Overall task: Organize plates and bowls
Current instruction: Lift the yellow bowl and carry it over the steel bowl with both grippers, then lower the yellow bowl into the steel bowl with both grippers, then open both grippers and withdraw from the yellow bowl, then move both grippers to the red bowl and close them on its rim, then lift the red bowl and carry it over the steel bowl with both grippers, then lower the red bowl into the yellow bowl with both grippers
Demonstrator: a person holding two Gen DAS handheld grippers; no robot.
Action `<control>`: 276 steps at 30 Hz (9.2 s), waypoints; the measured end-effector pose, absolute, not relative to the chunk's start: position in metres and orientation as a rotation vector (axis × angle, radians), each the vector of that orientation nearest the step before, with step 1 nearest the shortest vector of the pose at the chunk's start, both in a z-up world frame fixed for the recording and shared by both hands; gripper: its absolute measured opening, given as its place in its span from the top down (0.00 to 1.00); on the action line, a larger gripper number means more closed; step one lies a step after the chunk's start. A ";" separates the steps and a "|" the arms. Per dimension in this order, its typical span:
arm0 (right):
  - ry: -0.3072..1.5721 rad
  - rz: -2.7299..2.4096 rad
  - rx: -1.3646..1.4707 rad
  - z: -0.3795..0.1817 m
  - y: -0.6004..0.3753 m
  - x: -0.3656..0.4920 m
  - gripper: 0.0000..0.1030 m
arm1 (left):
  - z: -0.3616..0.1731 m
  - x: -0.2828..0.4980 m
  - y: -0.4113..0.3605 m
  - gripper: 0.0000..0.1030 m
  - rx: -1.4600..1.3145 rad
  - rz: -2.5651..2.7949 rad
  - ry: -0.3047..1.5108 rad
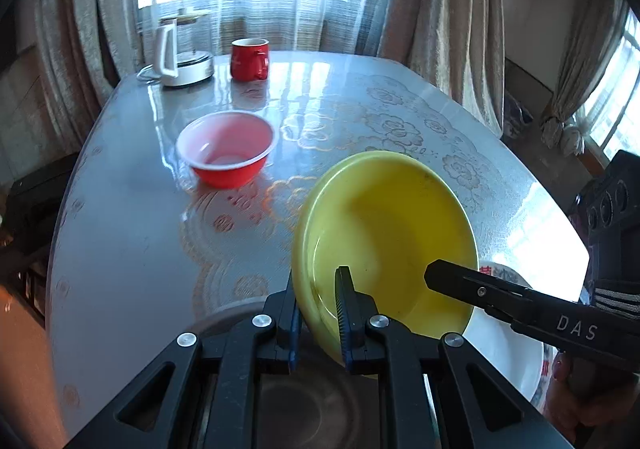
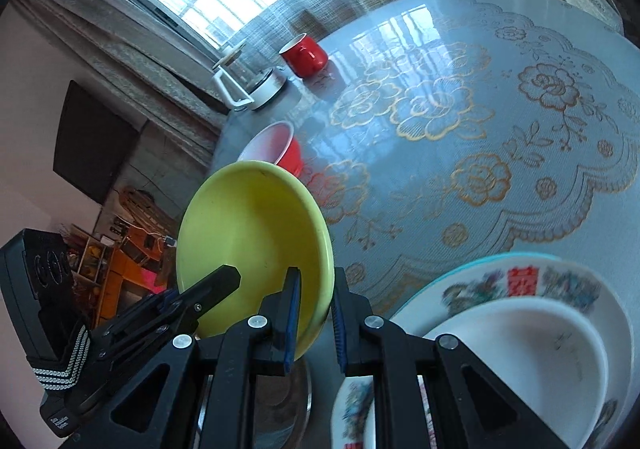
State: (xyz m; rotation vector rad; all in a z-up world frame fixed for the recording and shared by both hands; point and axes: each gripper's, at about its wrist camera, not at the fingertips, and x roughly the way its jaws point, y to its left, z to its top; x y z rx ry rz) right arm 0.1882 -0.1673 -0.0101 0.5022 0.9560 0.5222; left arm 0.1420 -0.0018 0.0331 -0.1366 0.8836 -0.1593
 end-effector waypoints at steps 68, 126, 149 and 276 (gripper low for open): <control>0.983 0.474 0.194 -0.028 -0.088 0.128 0.71 | -0.027 0.064 0.034 0.81 0.007 0.022 0.921; 0.951 0.441 0.325 -0.011 -0.119 0.154 0.69 | 0.014 0.096 0.076 0.19 -0.137 0.074 0.835; 0.985 0.420 0.335 -0.007 -0.110 0.252 0.66 | 0.010 0.233 0.149 0.17 -0.430 0.038 0.791; 0.984 0.596 0.512 -0.025 -0.113 0.128 0.88 | 0.016 0.040 0.052 0.88 -0.085 -0.128 0.767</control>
